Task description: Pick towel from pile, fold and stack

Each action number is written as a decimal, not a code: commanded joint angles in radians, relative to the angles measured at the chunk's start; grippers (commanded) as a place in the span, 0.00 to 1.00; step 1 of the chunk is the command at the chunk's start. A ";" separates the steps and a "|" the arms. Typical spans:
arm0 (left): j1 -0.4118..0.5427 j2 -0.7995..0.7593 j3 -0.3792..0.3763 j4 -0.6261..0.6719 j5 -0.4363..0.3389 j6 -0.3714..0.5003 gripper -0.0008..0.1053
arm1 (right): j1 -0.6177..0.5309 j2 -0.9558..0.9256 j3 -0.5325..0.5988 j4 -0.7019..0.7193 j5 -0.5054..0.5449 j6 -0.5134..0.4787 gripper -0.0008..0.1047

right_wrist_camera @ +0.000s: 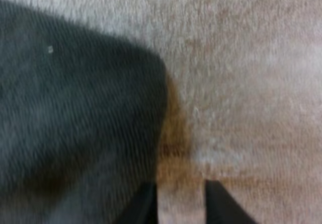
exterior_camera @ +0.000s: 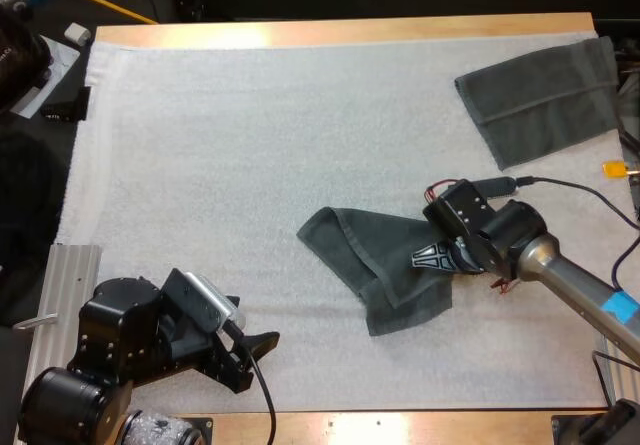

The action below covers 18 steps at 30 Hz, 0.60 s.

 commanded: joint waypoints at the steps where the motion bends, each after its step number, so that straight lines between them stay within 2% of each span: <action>1: 0.002 0.004 -0.003 -0.003 0.008 0.005 0.67 | 0.011 -0.036 -0.006 0.088 -0.027 0.025 0.38; 2: 0.001 0.004 -0.002 -0.004 0.008 0.006 0.67 | 0.018 -0.042 -0.003 0.094 -0.034 0.031 0.43; 4: -0.002 0.004 0.000 -0.005 0.007 0.008 0.67 | 0.037 -0.052 0.011 0.102 -0.044 0.043 0.48; 18: -0.058 0.046 0.010 -0.013 0.007 0.011 0.67 | 0.190 -0.098 0.212 -0.021 -0.147 0.153 0.48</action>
